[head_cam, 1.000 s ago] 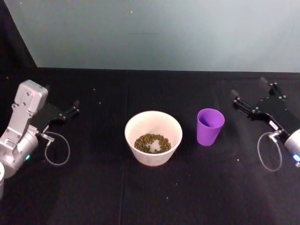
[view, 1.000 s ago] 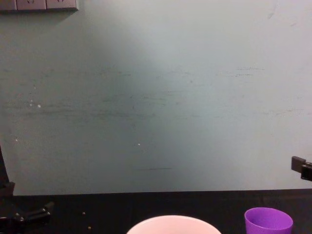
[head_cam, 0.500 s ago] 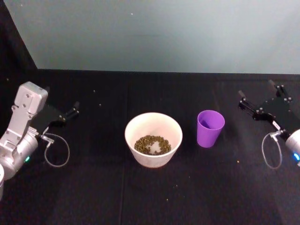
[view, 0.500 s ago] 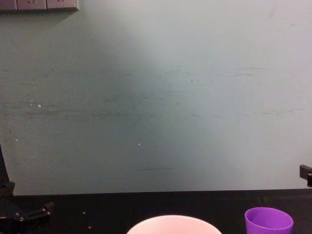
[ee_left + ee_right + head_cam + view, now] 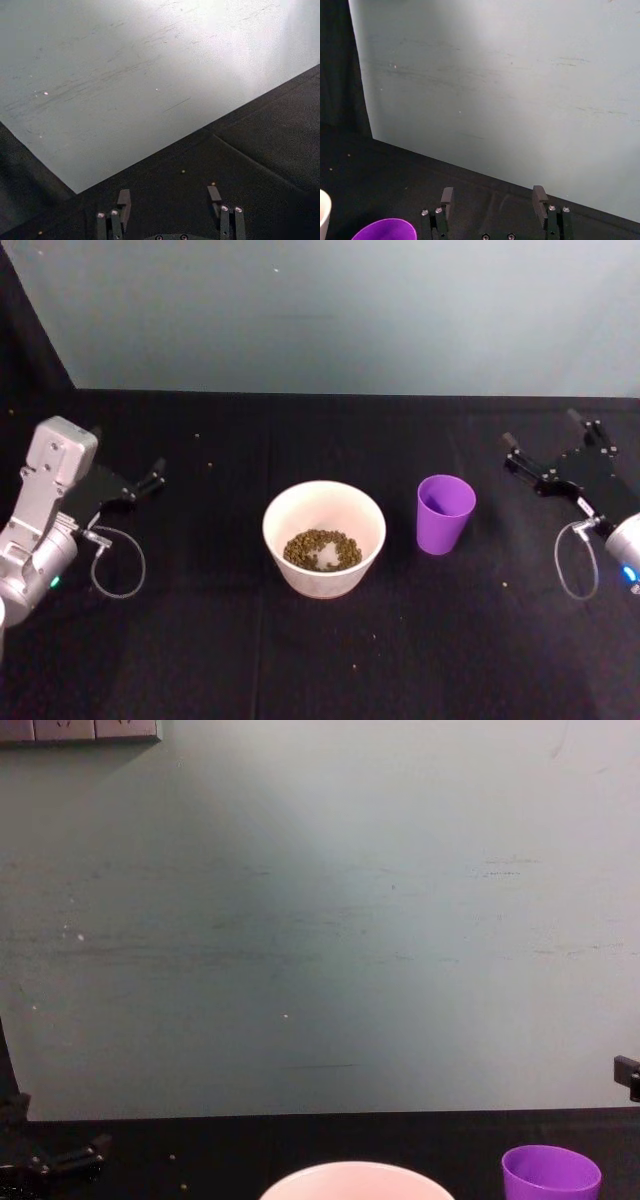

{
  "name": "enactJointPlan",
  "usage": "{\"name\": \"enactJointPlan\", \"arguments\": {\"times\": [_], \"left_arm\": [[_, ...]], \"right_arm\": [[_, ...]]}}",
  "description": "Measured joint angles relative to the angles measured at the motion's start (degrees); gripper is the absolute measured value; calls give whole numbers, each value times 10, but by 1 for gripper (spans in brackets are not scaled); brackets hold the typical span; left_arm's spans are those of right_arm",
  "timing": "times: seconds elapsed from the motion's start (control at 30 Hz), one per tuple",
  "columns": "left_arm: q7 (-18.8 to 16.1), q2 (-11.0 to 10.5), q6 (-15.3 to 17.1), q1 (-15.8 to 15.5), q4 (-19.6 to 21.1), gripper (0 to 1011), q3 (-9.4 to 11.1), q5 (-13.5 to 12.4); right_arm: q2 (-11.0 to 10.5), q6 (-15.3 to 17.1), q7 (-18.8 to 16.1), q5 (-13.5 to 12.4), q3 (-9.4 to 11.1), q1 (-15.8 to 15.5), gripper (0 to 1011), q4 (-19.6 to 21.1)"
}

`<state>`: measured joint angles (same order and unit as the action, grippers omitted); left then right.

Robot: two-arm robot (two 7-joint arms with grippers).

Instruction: Pick up the cup and pour the mung beans from the cup into the bowl.

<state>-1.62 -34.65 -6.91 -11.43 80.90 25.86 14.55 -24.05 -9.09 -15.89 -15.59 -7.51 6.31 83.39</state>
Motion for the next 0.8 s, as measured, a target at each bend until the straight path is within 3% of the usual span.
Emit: {"name": "enactJointPlan", "arguments": {"times": [0.8], "left_arm": [[0, 0, 0, 0, 0, 1000, 0, 0]], "right_arm": [[-1, 1, 0, -2, 0, -1, 1002, 2]]}}
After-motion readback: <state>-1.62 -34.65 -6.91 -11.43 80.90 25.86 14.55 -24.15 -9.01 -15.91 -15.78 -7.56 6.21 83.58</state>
